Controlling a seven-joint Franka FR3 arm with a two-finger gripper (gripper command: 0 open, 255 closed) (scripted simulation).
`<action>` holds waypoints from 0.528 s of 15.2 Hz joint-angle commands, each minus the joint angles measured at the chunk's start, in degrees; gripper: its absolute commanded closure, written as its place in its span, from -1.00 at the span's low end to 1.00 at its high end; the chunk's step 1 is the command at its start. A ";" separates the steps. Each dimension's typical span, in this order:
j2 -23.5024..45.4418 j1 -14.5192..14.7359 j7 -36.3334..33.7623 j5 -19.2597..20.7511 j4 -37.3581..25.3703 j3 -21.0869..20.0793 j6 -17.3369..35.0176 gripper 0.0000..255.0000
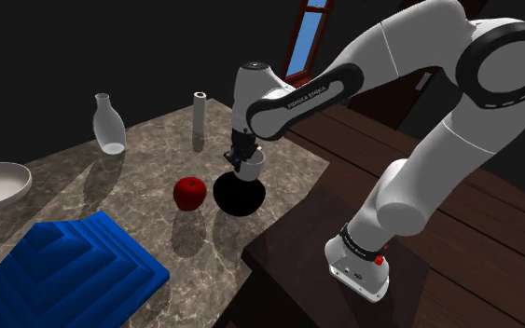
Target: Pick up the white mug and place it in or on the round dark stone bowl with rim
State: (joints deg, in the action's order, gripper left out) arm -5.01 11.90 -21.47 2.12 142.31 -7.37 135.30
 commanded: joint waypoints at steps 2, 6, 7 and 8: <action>1.64 0.05 -0.62 0.38 0.83 -0.16 2.46 1.00; 4.30 -0.03 -1.24 1.11 1.55 -0.16 5.80 1.00; 4.99 -0.04 -1.41 1.32 1.70 -0.15 6.63 1.00; 5.70 -0.06 -1.59 1.54 1.83 -0.14 7.46 1.00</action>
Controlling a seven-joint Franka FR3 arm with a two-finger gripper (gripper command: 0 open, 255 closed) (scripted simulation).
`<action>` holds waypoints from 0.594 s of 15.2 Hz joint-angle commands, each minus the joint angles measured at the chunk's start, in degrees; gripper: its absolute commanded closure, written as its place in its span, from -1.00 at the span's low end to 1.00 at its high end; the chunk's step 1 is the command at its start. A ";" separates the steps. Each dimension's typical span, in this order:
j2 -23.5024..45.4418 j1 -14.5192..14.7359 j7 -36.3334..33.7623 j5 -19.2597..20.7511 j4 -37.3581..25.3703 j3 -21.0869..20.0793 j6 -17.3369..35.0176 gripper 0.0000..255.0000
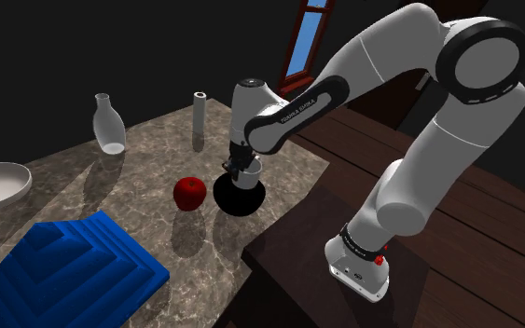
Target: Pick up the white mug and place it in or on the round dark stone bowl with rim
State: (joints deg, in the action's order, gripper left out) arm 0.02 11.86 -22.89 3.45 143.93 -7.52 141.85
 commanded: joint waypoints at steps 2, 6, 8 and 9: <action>2.12 -0.04 -0.55 0.68 0.45 0.06 2.57 1.00; 4.68 -0.03 -1.27 1.58 0.70 0.21 5.35 1.00; 4.69 -0.03 -1.27 1.59 0.70 0.21 5.34 1.00; 4.69 -0.03 -1.27 1.59 0.70 0.21 5.34 1.00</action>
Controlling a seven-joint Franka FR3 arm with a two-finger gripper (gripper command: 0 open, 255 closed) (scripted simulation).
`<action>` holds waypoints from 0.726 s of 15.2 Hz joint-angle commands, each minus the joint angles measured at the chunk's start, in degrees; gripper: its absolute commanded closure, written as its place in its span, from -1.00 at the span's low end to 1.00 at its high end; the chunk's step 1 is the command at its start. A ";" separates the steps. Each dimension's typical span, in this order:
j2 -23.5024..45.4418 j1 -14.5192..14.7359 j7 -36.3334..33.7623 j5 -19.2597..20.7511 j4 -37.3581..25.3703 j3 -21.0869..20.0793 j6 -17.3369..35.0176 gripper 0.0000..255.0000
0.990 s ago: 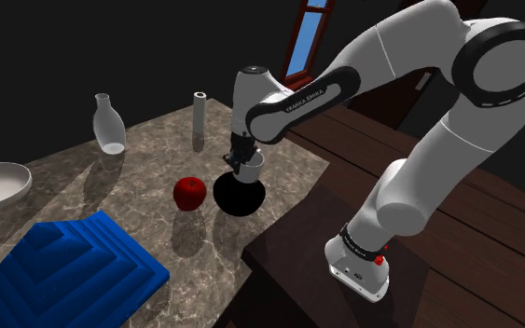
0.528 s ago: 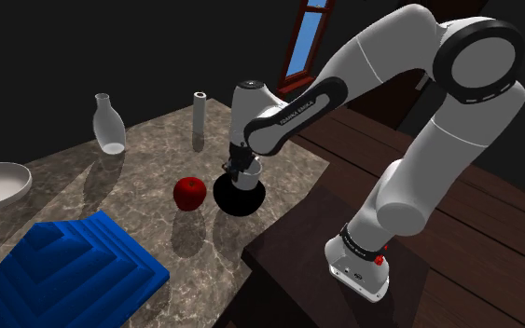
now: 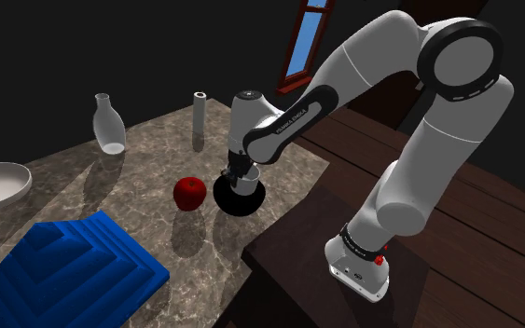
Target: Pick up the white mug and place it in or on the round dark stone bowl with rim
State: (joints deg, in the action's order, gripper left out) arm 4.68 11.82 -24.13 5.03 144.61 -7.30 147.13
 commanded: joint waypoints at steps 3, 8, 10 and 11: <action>0.03 0.01 -0.03 0.02 0.01 -0.01 0.06 1.00; 0.03 0.01 -0.03 0.02 0.01 -0.01 0.06 -1.00; 0.03 0.01 -0.03 0.02 0.01 -0.01 0.06 -1.00; -1.81 0.01 0.44 -0.65 -0.25 -0.17 -2.01 -1.00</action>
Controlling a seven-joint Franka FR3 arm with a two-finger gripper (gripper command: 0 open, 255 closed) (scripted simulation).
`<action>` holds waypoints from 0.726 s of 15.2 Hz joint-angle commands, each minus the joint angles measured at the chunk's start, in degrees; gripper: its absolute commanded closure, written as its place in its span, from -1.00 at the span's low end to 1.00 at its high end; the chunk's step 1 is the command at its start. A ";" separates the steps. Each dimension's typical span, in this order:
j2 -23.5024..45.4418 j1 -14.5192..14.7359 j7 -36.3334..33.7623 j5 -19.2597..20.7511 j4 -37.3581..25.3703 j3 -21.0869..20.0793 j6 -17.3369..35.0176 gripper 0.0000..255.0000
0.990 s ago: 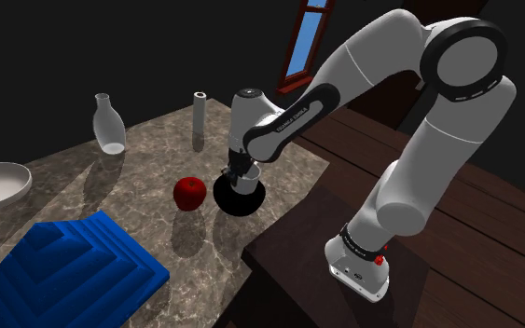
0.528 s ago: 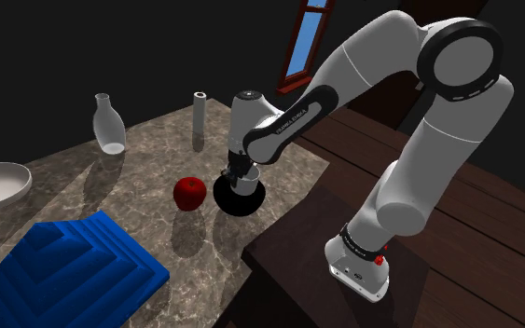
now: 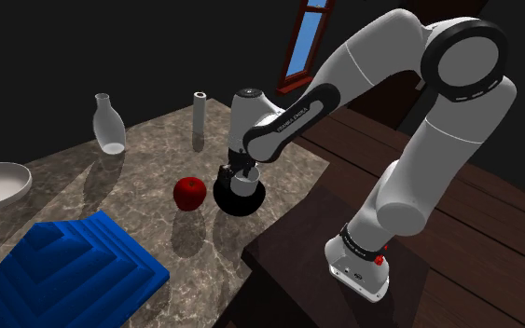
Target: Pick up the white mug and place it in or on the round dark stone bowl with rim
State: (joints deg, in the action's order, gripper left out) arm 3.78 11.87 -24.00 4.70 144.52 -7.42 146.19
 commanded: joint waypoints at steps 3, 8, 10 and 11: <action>-5.62 0.08 1.37 -1.84 -1.33 -0.30 -6.89 -1.00; -5.62 0.10 1.37 -1.84 -1.33 -0.28 -6.89 -1.00; -5.62 0.10 1.37 -1.84 -1.33 -0.28 -6.89 -1.00; -5.62 0.10 1.37 -1.84 -1.33 -0.28 -6.89 -1.00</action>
